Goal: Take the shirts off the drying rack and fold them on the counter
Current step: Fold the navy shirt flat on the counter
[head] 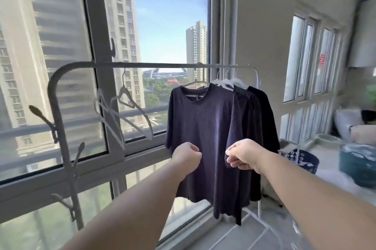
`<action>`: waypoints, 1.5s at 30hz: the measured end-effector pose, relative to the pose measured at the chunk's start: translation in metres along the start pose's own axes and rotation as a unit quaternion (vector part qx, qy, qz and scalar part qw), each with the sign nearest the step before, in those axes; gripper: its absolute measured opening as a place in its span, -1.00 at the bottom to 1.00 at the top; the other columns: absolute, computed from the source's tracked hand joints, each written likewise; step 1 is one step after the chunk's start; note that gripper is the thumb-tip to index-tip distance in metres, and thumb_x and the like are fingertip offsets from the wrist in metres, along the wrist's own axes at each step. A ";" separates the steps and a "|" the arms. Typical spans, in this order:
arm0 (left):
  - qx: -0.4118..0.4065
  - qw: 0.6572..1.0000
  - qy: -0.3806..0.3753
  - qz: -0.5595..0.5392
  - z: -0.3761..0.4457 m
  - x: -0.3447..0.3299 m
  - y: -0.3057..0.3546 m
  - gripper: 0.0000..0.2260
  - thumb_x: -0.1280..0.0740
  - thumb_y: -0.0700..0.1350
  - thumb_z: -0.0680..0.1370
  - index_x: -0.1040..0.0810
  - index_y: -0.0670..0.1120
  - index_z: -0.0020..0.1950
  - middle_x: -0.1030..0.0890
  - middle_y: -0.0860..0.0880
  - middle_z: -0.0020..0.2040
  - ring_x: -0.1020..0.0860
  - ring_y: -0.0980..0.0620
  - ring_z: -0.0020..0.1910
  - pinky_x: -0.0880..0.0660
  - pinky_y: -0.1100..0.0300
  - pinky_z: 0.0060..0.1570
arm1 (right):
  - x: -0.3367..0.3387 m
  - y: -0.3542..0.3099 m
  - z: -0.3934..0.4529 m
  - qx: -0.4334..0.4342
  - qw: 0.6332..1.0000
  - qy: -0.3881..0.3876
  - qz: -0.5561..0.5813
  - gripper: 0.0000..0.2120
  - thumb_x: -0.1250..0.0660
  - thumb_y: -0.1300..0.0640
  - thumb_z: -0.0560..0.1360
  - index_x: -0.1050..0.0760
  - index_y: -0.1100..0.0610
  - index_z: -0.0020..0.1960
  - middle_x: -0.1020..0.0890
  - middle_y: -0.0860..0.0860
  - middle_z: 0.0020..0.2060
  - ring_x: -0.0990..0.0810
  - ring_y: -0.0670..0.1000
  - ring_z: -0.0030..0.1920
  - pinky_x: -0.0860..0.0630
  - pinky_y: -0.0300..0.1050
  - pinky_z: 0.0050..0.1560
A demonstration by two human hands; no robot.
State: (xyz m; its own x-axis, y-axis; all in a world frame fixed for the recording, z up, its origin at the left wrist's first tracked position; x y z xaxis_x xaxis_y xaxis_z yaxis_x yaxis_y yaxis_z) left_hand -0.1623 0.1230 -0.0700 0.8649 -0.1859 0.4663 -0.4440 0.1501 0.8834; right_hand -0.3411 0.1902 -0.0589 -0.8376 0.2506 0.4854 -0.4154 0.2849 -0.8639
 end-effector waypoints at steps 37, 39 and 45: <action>0.043 0.887 0.385 0.252 0.336 0.112 0.090 -0.24 -0.22 0.37 0.44 -0.07 0.03 0.50 0.07 -0.10 0.55 0.12 -0.19 0.52 0.10 -0.19 0.46 | 0.104 -0.217 0.359 0.319 0.913 0.199 -0.157 -0.71 -0.33 -0.09 0.39 -0.52 0.12 -0.31 -0.59 -0.02 -0.36 -0.55 0.06 -0.23 -0.44 -0.09 -0.22; 0.045 0.889 0.386 0.241 0.331 0.118 0.086 -0.15 -0.21 0.45 0.38 -0.03 0.05 0.51 0.10 -0.08 0.56 0.17 -0.17 0.53 0.15 -0.21 0.45 | 0.108 -0.212 0.355 0.315 0.920 0.191 -0.133 -0.70 -0.35 -0.06 0.36 -0.46 0.14 -0.39 -0.56 0.01 -0.41 -0.52 0.04 -0.29 -0.42 -0.09 -0.25; 0.009 0.915 0.380 0.131 0.297 0.110 0.075 -0.16 -0.33 0.42 0.31 -0.08 0.07 0.43 -0.29 -0.14 0.36 -0.33 -0.20 0.34 -0.35 -0.13 0.28 | 0.100 -0.185 0.339 0.327 0.928 0.134 -0.120 -0.65 -0.36 -0.02 0.33 -0.26 0.09 -0.45 -0.31 -0.01 -0.50 -0.32 0.01 -0.40 -0.25 -0.09 -0.34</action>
State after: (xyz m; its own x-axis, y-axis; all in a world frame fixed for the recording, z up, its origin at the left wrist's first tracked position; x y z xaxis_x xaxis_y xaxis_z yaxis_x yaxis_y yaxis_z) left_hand -0.1696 -0.1745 0.0616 0.6381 0.5853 0.5003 -0.6574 0.0758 0.7497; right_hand -0.4685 -0.1511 0.1036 -0.6110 0.4984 0.6151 -0.7785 -0.2372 -0.5811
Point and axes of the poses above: each hand's wrist, its own z-axis towards the middle knuckle, its own x-axis out of the back of the hand, y = z × x, the point moved 7 cm from there along z, towards the middle knuckle
